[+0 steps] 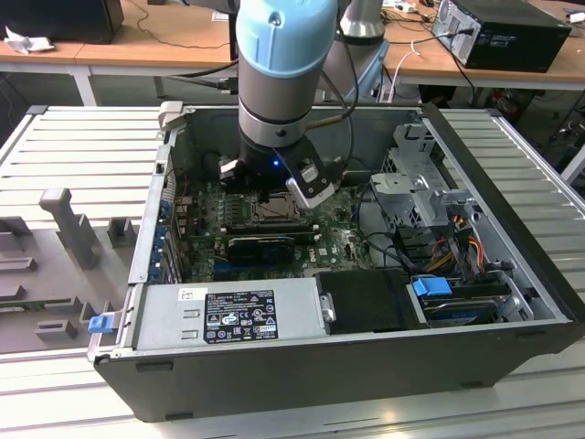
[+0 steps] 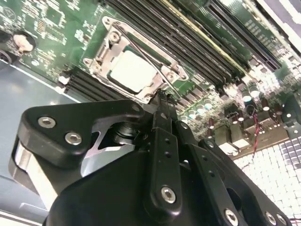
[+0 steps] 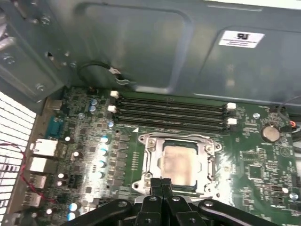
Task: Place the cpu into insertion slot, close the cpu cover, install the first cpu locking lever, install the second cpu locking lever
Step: 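Install the second cpu locking lever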
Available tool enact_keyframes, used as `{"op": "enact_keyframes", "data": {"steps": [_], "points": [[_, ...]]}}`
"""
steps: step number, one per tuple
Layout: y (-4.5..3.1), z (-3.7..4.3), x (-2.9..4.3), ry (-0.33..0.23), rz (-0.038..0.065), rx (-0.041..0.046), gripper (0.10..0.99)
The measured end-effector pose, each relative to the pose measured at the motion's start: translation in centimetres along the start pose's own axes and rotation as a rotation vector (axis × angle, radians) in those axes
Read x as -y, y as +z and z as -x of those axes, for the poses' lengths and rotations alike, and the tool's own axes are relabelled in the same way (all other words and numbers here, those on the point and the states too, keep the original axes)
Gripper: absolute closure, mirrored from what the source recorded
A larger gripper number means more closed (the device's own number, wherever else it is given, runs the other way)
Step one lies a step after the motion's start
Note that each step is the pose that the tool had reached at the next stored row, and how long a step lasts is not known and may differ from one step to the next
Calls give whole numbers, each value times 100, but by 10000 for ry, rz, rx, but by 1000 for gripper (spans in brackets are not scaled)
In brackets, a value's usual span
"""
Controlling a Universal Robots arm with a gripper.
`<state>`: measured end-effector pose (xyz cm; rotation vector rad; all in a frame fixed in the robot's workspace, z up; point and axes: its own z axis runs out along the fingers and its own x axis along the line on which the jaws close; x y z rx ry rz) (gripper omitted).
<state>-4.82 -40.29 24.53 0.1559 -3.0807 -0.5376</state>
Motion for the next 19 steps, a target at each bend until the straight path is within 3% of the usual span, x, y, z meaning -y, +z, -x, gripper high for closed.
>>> {"op": "enact_keyframes", "data": {"steps": [4,5,7,8,14,19], "points": [[7,89,14,9,-13,-28,980],[8,90,18,17,-141,-42,980],[11,94,20,27,-545,-83,980],[13,96,20,31,-679,-97,980],[81,42,66,45,-703,-143,980],[213,-76,105,46,-703,-144,980]]}}
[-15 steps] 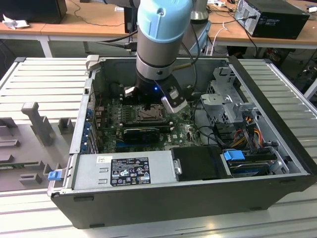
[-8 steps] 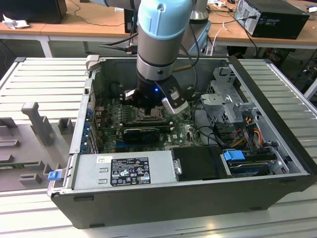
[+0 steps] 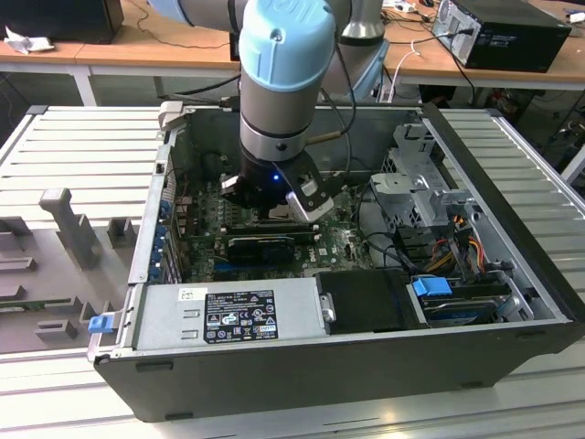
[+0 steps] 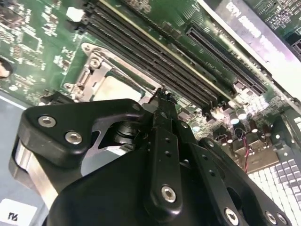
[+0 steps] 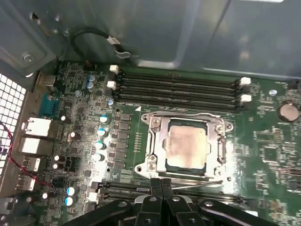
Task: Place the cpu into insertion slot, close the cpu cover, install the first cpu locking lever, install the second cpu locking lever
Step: 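Install the second cpu locking lever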
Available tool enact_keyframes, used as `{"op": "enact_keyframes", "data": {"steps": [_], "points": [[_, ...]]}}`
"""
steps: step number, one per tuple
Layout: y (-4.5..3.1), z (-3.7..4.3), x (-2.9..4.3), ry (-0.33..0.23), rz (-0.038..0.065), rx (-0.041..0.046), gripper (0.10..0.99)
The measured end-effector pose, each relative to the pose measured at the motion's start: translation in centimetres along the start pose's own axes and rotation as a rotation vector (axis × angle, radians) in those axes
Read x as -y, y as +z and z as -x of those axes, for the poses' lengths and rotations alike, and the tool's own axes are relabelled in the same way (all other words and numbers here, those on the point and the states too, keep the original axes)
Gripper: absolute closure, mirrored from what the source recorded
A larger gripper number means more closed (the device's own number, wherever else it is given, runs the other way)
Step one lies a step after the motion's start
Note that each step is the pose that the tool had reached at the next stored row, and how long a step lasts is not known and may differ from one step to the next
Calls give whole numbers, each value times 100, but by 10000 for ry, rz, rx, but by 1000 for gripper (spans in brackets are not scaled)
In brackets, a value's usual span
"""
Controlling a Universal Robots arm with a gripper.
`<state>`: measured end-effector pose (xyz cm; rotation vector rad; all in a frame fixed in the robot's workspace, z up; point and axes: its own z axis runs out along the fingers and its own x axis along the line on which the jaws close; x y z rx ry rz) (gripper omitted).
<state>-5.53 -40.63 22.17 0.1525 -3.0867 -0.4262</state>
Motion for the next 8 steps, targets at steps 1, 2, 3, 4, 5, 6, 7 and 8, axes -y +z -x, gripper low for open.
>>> {"op": "enact_keyframes", "data": {"steps": [1,2,3,4,5,6,7,8], "points": [[48,-26,11,0,2,1,980],[73,-36,17,0,20,2,980],[81,-43,35,-6,141,13,980],[85,-49,59,-3,277,28,980],[89,-61,76,-3,347,36,980],[96,-73,84,-3,380,39,980],[102,-85,87,-5,404,41,980],[106,-97,93,-6,439,44,980]]}}
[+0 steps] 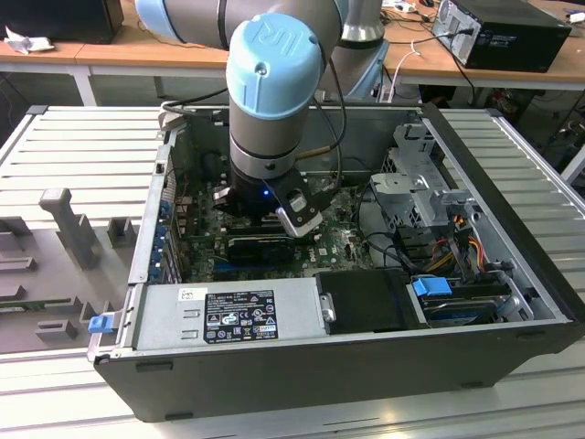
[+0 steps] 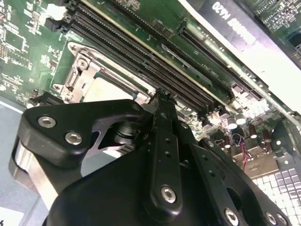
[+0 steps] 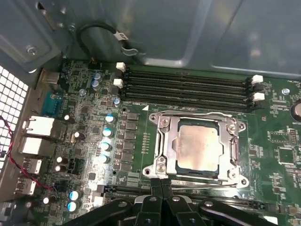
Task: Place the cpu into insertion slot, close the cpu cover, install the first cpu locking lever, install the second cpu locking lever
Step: 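Install the second cpu locking lever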
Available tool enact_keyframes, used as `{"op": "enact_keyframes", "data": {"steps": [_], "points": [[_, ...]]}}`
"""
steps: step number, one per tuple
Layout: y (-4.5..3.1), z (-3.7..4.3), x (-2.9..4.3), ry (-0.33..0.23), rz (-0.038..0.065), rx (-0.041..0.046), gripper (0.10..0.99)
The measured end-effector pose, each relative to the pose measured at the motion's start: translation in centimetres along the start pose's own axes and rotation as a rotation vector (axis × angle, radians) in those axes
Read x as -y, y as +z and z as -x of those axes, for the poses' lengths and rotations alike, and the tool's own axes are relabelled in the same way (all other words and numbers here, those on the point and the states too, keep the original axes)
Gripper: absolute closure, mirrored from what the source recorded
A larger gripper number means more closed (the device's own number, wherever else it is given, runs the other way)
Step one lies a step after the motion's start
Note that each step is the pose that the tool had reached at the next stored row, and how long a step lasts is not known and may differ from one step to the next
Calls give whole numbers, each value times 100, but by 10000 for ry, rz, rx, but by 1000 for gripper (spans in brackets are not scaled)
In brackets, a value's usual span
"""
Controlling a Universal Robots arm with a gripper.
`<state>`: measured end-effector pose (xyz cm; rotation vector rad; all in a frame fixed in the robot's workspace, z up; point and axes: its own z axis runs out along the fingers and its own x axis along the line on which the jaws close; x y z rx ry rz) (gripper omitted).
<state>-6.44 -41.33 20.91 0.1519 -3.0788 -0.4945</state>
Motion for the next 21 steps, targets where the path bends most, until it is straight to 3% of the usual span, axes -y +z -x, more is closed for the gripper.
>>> {"op": "enact_keyframes", "data": {"steps": [1,5,11,17,21], "points": [[14,-20,7,-1,52,6,980],[78,-23,20,1,75,8,980],[124,-71,28,-5,226,23,980],[152,-71,27,-16,523,51,980],[176,-80,29,-16,587,57,980]]}}
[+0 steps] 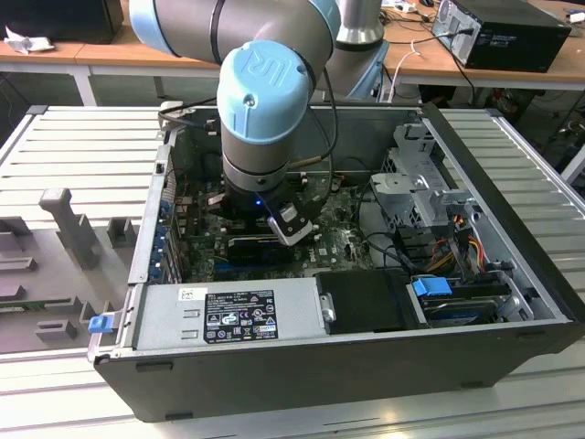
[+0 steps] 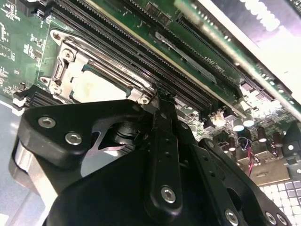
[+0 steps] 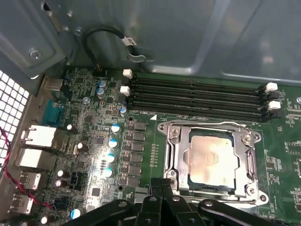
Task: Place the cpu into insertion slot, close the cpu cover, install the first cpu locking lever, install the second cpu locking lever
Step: 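Install the second cpu locking lever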
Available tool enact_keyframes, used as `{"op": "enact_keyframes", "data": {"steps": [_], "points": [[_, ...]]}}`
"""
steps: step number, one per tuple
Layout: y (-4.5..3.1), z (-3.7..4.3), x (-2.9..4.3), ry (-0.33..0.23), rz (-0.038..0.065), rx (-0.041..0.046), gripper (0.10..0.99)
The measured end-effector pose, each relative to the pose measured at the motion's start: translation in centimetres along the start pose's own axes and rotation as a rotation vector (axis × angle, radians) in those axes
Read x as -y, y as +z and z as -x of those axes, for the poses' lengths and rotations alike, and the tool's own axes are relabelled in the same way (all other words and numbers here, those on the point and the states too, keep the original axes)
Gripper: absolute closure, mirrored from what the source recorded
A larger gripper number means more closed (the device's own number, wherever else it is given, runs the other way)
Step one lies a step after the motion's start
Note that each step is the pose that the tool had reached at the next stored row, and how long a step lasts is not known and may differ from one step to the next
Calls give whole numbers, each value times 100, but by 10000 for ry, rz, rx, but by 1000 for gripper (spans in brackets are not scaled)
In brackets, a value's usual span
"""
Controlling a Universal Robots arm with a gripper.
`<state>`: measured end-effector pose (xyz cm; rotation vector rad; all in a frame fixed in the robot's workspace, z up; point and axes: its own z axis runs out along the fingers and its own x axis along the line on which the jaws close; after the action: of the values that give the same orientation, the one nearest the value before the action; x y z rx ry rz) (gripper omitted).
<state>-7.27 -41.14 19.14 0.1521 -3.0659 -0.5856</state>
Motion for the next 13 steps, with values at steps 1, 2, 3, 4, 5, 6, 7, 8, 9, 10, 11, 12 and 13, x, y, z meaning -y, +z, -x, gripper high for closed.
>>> {"op": "enact_keyframes", "data": {"steps": [1,2,3,4,5,6,7,8,9,10,11,12,13], "points": [[7,-7,2,1,10,-1,980],[11,-14,3,0,18,0,980],[12,-24,2,-1,40,1,980],[13,-28,1,-2,68,5,980],[9,-32,-2,-4,92,8,980],[-5,-33,-8,-7,102,10,980],[-27,-34,-16,-8,102,11,980],[-53,-35,-26,-5,98,9,980],[-103,-37,-47,-4,98,9,980],[-147,-36,-66,-5,98,9,980],[-165,-37,-74,-4,97,8,980],[-183,-37,-83,-4,97,8,980],[-206,-36,-93,-4,96,9,980]]}}
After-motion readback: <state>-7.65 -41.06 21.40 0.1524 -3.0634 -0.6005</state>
